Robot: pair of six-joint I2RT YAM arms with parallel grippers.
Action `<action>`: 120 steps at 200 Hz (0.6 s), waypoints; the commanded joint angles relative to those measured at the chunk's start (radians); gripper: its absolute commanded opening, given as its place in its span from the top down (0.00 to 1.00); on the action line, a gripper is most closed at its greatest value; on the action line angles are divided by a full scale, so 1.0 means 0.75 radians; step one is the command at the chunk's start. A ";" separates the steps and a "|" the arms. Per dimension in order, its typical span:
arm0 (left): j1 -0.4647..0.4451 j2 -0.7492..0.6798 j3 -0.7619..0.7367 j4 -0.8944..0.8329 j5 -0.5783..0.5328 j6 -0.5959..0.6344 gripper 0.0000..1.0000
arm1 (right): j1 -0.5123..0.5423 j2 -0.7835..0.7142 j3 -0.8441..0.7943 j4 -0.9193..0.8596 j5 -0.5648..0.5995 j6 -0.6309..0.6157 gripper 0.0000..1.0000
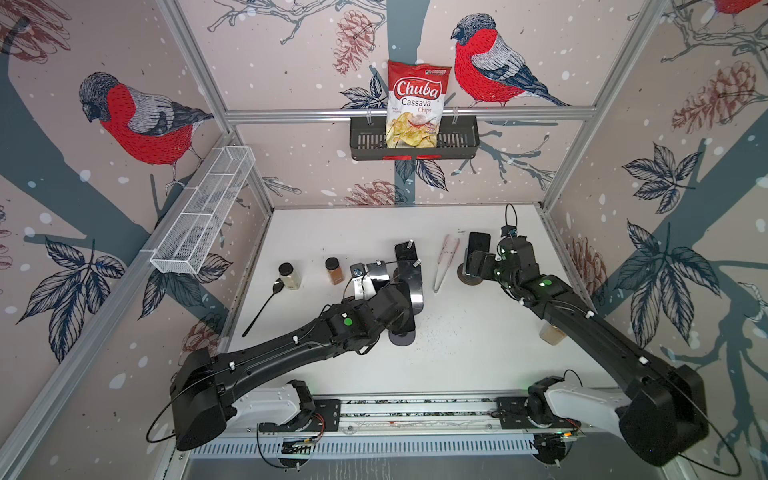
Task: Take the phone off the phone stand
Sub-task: 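Reach left gripper to the nearest black phone while right arm reaches farther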
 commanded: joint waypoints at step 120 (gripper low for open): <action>-0.110 0.282 0.229 -0.193 -0.037 -0.277 0.03 | 0.020 -0.050 -0.109 0.069 -0.060 0.021 0.01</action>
